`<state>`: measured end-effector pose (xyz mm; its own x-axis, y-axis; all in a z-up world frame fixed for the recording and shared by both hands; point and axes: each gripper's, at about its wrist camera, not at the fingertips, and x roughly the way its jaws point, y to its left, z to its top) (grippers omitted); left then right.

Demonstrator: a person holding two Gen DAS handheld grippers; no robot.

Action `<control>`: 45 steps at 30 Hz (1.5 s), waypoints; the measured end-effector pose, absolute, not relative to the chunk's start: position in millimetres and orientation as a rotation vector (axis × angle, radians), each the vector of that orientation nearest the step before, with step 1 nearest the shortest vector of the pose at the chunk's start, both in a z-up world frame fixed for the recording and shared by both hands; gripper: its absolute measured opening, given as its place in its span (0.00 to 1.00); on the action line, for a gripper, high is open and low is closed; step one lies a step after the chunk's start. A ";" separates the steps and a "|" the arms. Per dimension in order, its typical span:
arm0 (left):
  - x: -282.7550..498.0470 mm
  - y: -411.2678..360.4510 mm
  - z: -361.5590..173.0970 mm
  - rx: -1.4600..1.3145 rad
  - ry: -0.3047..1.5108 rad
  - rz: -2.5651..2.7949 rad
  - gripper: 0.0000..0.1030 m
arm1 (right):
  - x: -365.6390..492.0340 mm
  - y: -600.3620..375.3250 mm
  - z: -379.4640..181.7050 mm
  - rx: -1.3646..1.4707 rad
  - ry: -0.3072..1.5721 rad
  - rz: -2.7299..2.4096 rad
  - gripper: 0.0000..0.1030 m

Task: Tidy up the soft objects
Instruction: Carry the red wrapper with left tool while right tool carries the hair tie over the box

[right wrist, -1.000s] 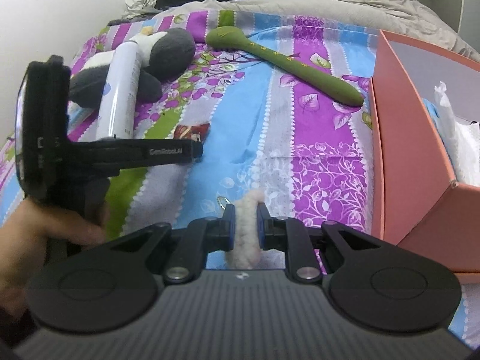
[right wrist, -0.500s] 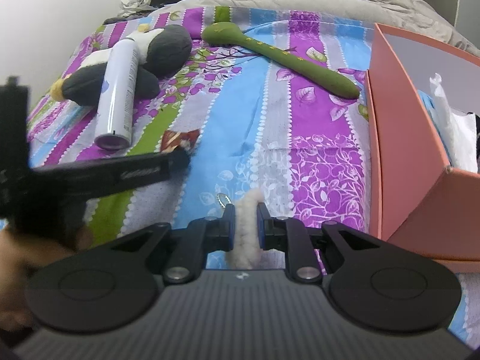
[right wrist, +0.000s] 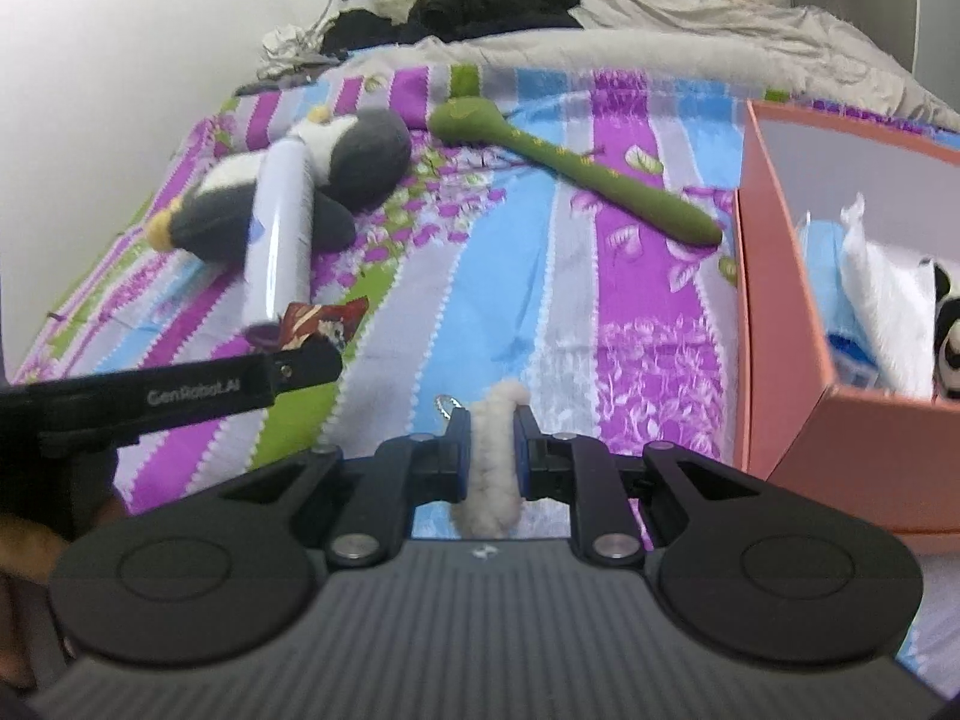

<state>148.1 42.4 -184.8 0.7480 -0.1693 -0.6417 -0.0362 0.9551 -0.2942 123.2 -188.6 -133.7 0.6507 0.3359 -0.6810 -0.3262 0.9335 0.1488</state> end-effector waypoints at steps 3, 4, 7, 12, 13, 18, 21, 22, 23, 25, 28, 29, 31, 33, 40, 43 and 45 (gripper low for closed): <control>142.2 40.1 -165.9 -0.294 0.714 -0.078 0.38 | 122.3 -193.0 -113.7 0.038 0.742 0.389 0.18; 140.7 39.0 -159.2 -0.295 0.711 -0.081 0.38 | 121.3 -193.3 -106.1 0.037 0.727 0.392 0.18; 136.5 33.9 -138.6 -0.287 0.695 -0.092 0.39 | 119.7 -195.7 -84.3 0.035 0.686 0.407 0.18; 134.0 24.4 -104.4 -0.288 0.667 -0.116 0.39 | 118.5 -202.7 -51.2 0.038 0.641 0.426 0.18; 135.7 22.0 -99.1 -0.286 0.665 -0.125 0.39 | 119.4 -204.8 -45.9 0.046 0.639 0.430 0.18; 140.3 6.0 -68.2 -0.271 0.649 -0.167 0.39 | 122.3 -216.3 -20.5 0.049 0.598 0.419 0.18; 142.9 -7.1 -50.3 -0.255 0.641 -0.202 0.39 | 120.9 -225.5 -6.9 0.048 0.568 0.405 0.18; 143.7 -11.6 -45.0 -0.252 0.639 -0.216 0.39 | 120.1 -229.1 -1.9 0.047 0.554 0.402 0.18; 145.3 -16.5 -39.6 -0.250 0.639 -0.229 0.39 | 119.7 -232.5 1.1 0.051 0.546 0.399 0.18; 149.0 -25.3 -32.0 -0.246 0.641 -0.251 0.39 | 119.0 -241.6 8.4 0.072 0.536 0.389 0.18; 154.6 -41.5 -21.1 -0.232 0.636 -0.284 0.39 | 118.0 -254.8 17.3 0.078 0.518 0.372 0.18; 156.6 -46.9 -17.9 -0.228 0.634 -0.292 0.39 | 117.5 -259.1 20.0 0.070 0.510 0.357 0.18; 160.6 -58.5 -12.7 -0.219 0.627 -0.308 0.39 | 116.7 -267.5 23.7 0.057 0.494 0.335 0.18; 165.3 -69.8 -9.2 -0.216 0.626 -0.322 0.39 | 116.7 -278.0 26.1 0.061 0.487 0.316 0.18; 179.9 -122.3 -6.1 -0.151 0.641 -0.384 0.39 | 114.3 -315.4 32.5 0.046 0.466 0.233 0.18; 186.6 -144.1 -6.3 -0.129 0.639 -0.406 0.39 | 113.6 -333.0 34.2 0.047 0.455 0.202 0.18; 193.3 -157.6 -7.9 -0.127 0.646 -0.421 0.39 | 114.3 -343.5 34.8 0.050 0.454 0.180 0.18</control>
